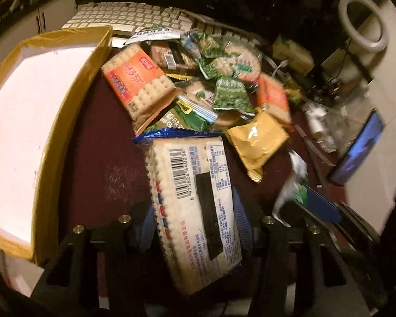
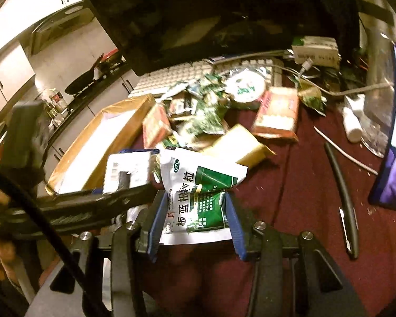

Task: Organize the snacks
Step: 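Carry both packets into the white-lined box and open both grippers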

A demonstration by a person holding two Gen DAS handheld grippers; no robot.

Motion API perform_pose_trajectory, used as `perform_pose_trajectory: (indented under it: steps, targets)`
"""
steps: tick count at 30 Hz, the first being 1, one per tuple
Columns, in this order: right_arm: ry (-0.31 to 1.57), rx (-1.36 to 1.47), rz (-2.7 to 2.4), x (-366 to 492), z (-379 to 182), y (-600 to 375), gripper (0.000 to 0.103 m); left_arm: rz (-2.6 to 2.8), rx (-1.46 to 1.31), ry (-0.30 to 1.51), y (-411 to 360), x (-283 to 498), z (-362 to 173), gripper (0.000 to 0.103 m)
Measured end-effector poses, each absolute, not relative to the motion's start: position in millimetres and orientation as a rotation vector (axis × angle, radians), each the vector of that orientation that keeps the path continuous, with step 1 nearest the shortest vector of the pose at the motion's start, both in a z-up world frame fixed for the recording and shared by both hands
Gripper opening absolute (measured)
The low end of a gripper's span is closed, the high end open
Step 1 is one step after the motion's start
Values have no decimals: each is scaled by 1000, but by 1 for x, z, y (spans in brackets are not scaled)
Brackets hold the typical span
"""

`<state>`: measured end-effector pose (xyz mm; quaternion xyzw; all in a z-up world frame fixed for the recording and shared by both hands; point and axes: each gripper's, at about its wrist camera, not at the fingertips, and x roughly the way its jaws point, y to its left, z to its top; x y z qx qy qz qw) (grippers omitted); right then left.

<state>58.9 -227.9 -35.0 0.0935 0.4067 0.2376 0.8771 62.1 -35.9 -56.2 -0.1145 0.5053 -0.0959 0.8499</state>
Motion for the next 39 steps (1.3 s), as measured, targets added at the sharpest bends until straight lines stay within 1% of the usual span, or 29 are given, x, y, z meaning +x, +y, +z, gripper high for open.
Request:
perform_pose_trajectory:
  steps: [7, 11, 13, 17, 21, 25, 29, 30, 32, 33, 35, 37, 39]
  targets:
    - [795, 158, 608, 70, -5, -177, 44, -301, -460, 938, 28, 35, -22, 54]
    - [786, 120, 729, 77, 10, -123, 44, -209, -564, 849, 97, 25, 8, 54]
    - [800, 108, 789, 86, 12, -93, 44, -143, -595, 822, 128, 27, 10, 54]
    - [818, 28, 868, 100, 5, -30, 44, -15, -637, 809, 185, 37, -8, 54]
    - [877, -37, 898, 110, -13, 16, 44, 68, -669, 858, 222, 48, -41, 54]
    - [944, -108, 873, 116, -34, 47, 44, 103, -670, 913, 239, 55, -61, 54]
    - [986, -191, 826, 117, -54, 57, 45, 95, -594, 966, 226, 63, -69, 54]
    - [971, -204, 815, 115, -54, 55, 49, 98, -557, 980, 220, 65, -71, 54]
    - [949, -225, 799, 111, -53, 55, 52, 106, -513, 974, 215, 65, -71, 55]
    - [949, -219, 806, 110, -53, 54, 54, 107, -513, 976, 214, 66, -71, 57]
    - [949, -198, 831, 108, -52, 53, 56, 85, -546, 963, 222, 63, -70, 65]
    - [937, -189, 826, 107, -51, 51, 57, 64, -560, 953, 224, 64, -69, 67]
    - [910, -157, 830, 103, -44, 42, 63, 67, -560, 943, 227, 60, -66, 68]
